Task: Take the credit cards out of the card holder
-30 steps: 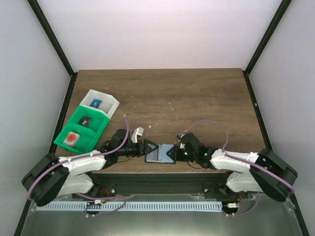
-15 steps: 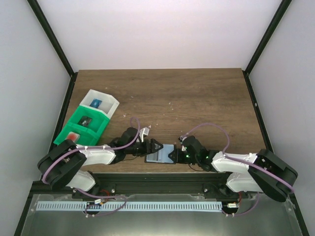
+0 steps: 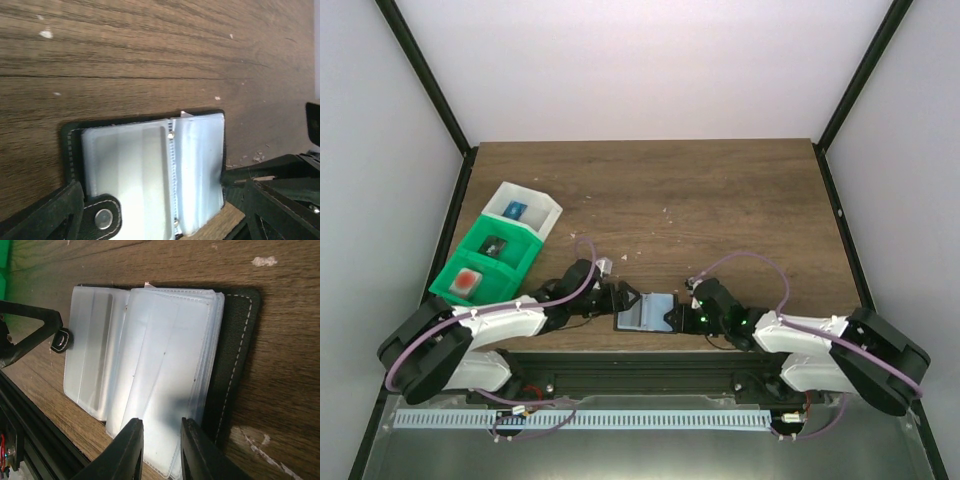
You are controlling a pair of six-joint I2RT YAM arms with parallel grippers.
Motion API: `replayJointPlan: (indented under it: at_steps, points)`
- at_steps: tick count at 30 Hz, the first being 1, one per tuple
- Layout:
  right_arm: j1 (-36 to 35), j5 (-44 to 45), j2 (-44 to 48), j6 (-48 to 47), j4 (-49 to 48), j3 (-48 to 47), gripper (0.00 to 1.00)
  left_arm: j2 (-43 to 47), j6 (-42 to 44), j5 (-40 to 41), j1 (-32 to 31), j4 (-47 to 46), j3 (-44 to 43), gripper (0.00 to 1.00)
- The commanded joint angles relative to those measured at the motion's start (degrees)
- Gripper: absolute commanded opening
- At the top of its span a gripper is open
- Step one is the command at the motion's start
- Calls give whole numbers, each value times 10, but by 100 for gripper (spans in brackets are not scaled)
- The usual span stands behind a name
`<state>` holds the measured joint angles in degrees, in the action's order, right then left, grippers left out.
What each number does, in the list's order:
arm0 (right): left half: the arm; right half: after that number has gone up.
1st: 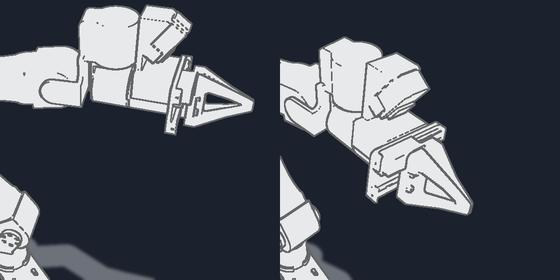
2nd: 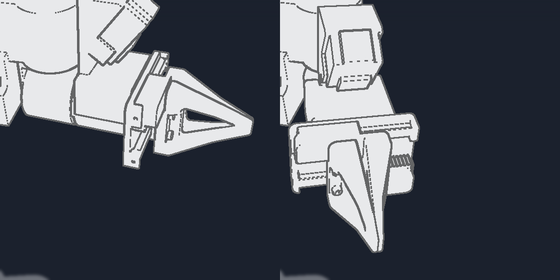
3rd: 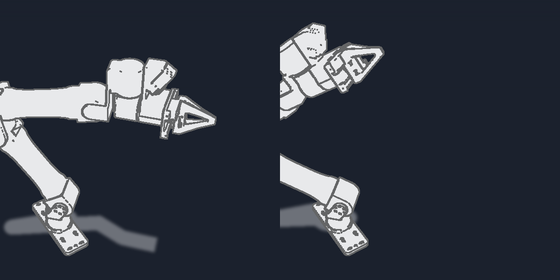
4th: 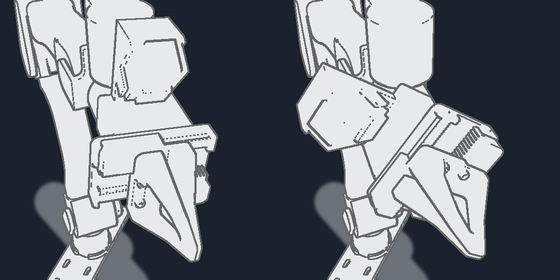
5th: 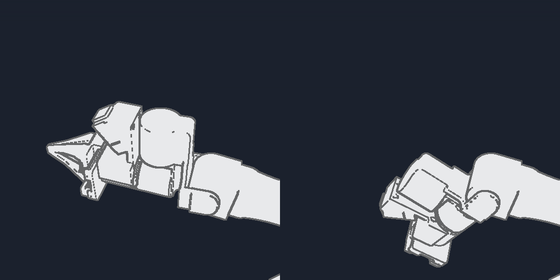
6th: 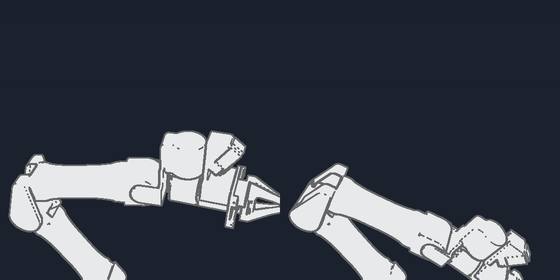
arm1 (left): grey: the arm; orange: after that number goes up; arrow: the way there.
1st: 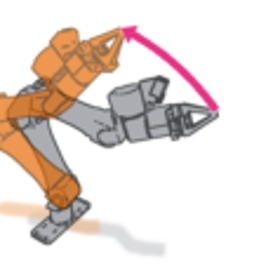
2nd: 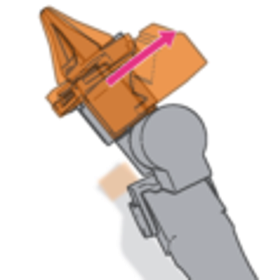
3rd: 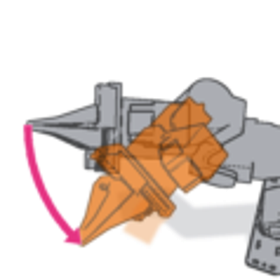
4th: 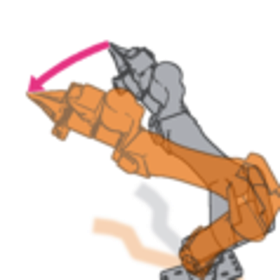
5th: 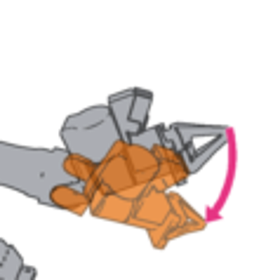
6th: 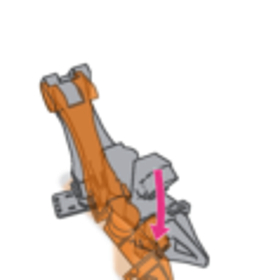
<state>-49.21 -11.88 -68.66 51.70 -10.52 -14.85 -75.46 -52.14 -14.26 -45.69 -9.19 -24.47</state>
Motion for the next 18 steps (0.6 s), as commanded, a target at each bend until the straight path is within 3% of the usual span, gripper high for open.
replayJointPlan:
  at_steps: [1, 6, 12, 18]
  points:
    - [1, 13, 22, -4, 35, -7, 23, 17, 11, 41, -1, 63, -19, 89]
    - [1, 3, 53, -2, 46, -27, 22, 32, 1, 47, -2, 92, -43, 92]
    - [1, 5, 45, 5, 23, -32, 21, 27, -29, -77, -2, -37, -19, 95]
    - [0, -5, 0, 7, 2, -37, 20, -40, -28, -138, -3, -103, -32, 97]
